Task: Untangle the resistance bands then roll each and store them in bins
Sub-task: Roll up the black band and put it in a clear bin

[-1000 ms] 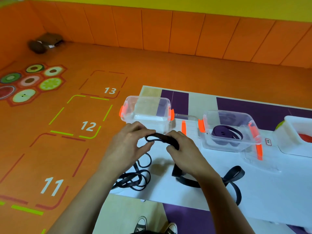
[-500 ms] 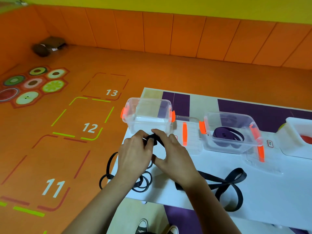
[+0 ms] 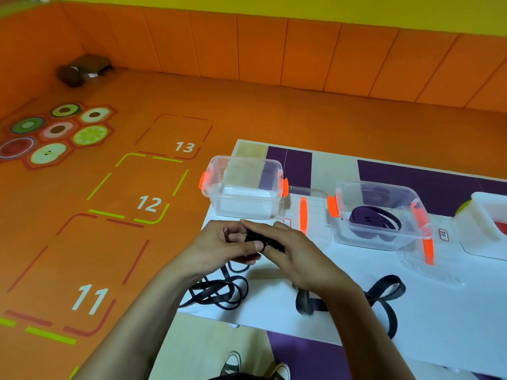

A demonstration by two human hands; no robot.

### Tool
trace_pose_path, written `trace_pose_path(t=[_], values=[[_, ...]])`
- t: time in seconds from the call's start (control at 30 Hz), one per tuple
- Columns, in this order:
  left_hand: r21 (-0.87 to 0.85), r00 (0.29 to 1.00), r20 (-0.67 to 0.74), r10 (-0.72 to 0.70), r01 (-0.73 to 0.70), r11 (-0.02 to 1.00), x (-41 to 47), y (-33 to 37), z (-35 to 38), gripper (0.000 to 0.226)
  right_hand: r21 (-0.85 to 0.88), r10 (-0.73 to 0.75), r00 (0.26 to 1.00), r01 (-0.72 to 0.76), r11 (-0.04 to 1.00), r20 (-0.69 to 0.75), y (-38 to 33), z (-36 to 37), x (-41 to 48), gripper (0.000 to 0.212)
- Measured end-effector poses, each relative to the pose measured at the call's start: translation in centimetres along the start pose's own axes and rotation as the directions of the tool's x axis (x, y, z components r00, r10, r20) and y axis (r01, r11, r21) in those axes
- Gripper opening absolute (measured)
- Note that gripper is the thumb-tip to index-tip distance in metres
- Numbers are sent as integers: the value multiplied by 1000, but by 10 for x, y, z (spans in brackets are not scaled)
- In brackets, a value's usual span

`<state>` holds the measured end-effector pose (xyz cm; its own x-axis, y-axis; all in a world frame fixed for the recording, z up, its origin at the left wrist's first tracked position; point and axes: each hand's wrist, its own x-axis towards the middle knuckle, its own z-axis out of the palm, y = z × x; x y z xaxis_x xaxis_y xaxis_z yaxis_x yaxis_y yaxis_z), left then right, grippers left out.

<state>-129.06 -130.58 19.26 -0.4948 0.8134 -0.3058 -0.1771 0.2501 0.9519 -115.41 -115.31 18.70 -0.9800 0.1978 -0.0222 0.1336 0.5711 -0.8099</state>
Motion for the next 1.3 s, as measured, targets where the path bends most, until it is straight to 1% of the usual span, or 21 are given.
trace_pose_path(t=[0.1, 0.13, 0.2, 0.27, 0.3, 0.37, 0.43, 0.5, 0.6, 0.7, 0.8, 0.83, 0.93, 1.0, 1.07, 1.13, 1.2, 1.3], values=[[-43, 996, -57, 63, -65, 997, -1, -4, 5, 29, 46, 19, 1000, -18, 999, -22, 0, 3, 0, 54], [-83, 993, -88, 80, -87, 993, -1, -6, 8, 28, 55, 37, 998, -34, 998, -55, 1, 4, 1, 54], [-177, 982, -161, 100, -129, 976, 1, -8, 19, 28, 53, 73, 981, -64, 997, -179, -1, 8, 1, 55], [-252, 966, -248, 75, -139, 958, 2, -6, 32, 29, 24, 93, 944, -90, 996, -317, -5, 15, 3, 57], [-288, 959, -280, 48, -131, 949, 3, -5, 38, 28, -3, 106, 927, -114, 993, -360, -7, 19, 5, 59], [-345, 951, -310, 2, -114, 932, 3, -3, 47, 26, -45, 134, 896, -169, 985, -424, -11, 28, 8, 60], [-333, 943, -333, -18, -100, 938, 4, -5, 48, 26, -48, 150, 869, -195, 980, -471, -13, 33, 13, 58], [-308, 945, -327, -22, -84, 948, 4, -7, 48, 31, -41, 151, 876, -191, 981, -459, -11, 35, 16, 56], [-275, 965, -259, -46, -28, 961, 5, -8, 49, 39, -26, 135, 927, -154, 988, -351, -4, 29, 12, 64], [-209, 993, -90, -70, 50, 977, 4, 2, 37, 27, 21, 77, 981, -74, 997, -179, 0, 17, 6, 69], [-111, 996, 73, -54, 62, 992, 3, 9, 21, 30, -19, 8, 999, -8, 1000, -40, 0, 6, 5, 71], [-60, 995, 91, -40, 45, 997, 3, 10, 18, 31, -42, -4, 1000, 4, 999, -11, 0, 4, 5, 72], [158, 999, 48, 20, -27, 987, 3, 12, 10, 20, -118, -10, 999, 15, 993, 44, -3, 1, 3, 72], [187, 996, 47, 76, -84, 979, 4, 12, 7, 14, -162, -16, 999, 23, 987, 45, -6, -2, 2, 71], [152, 991, 38, 130, -134, 979, 4, 12, 8, 13, -168, -18, 1000, 21, 986, 22, -6, -4, 2, 72], [60, 988, -8, 155, -154, 986, 3, 9, 13, 19, -112, -4, 998, -4, 994, -67, -5, -4, 5, 77], [-55, 985, -73, 159, -163, 985, 3, 8, 20, 24, -57, 48, 982, -60, 997, -183, -3, -4, 7, 77], [-202, 975, -193, 113, -152, 968, 5, 6, 34, 23, -104, 81, 940, -122, 987, -333, -5, 2, 9, 68]])
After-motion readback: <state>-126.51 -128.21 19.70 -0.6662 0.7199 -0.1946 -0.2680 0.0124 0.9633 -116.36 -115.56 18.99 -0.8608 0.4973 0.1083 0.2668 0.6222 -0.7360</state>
